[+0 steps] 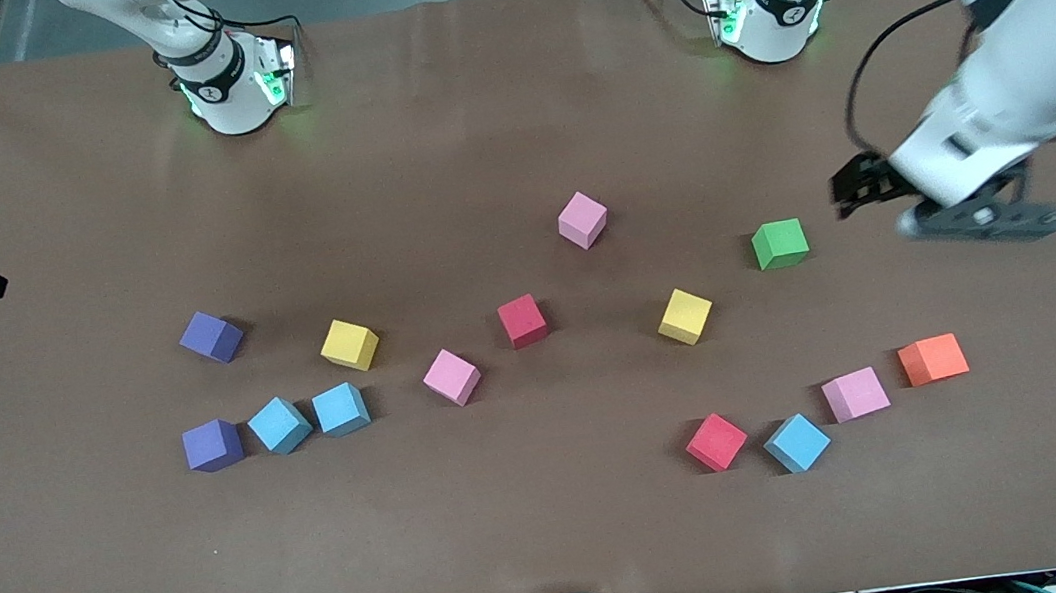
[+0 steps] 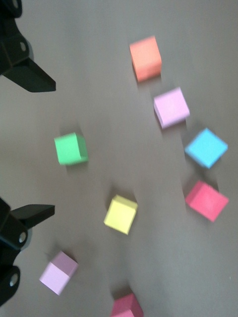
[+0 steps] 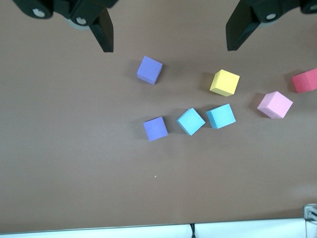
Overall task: Arrange 11 blocks into digit 3
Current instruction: 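Reach the right gripper to the pink cube while the left gripper reaches the magenta cube, then grasp the pink cube with the right gripper while the left gripper grasps magenta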
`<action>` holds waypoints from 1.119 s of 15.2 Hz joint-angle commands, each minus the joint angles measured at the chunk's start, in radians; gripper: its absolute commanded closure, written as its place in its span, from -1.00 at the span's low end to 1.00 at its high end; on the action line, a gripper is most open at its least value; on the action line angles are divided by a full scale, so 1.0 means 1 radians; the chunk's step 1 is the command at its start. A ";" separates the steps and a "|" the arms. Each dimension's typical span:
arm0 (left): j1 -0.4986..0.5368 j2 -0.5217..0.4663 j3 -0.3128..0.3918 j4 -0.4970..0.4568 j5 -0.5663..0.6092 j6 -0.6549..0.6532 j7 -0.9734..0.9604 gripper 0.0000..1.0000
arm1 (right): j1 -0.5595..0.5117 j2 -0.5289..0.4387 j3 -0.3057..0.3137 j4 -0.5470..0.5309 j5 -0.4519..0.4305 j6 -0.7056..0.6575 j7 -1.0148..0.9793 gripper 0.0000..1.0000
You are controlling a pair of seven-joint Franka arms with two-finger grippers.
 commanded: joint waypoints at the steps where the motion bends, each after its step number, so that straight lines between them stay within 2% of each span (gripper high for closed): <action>1: -0.134 0.085 -0.005 0.018 0.022 0.042 -0.180 -1.00 | 0.024 0.029 0.000 0.009 -0.009 0.002 0.004 -1.00; 3: -0.209 0.145 -0.007 0.022 0.022 0.088 -0.308 -1.00 | 0.046 0.061 0.001 0.006 -0.003 0.031 0.001 -1.00; 7: -0.354 0.277 -0.005 0.037 0.018 0.206 -0.541 -1.00 | 0.174 0.146 0.001 0.000 -0.005 0.019 0.012 -1.00; 9: -0.397 0.381 -0.005 0.107 0.019 0.247 -0.661 -1.00 | 0.260 0.192 0.001 0.004 -0.008 0.048 0.016 -1.00; 12: -0.464 0.524 -0.004 0.219 0.020 0.301 -0.855 -1.00 | 0.339 0.271 0.001 0.003 0.000 0.192 0.200 -0.99; 17: -0.510 0.616 0.006 0.224 0.022 0.499 -0.933 -1.00 | 0.460 0.417 0.000 0.003 -0.002 0.330 0.557 -0.99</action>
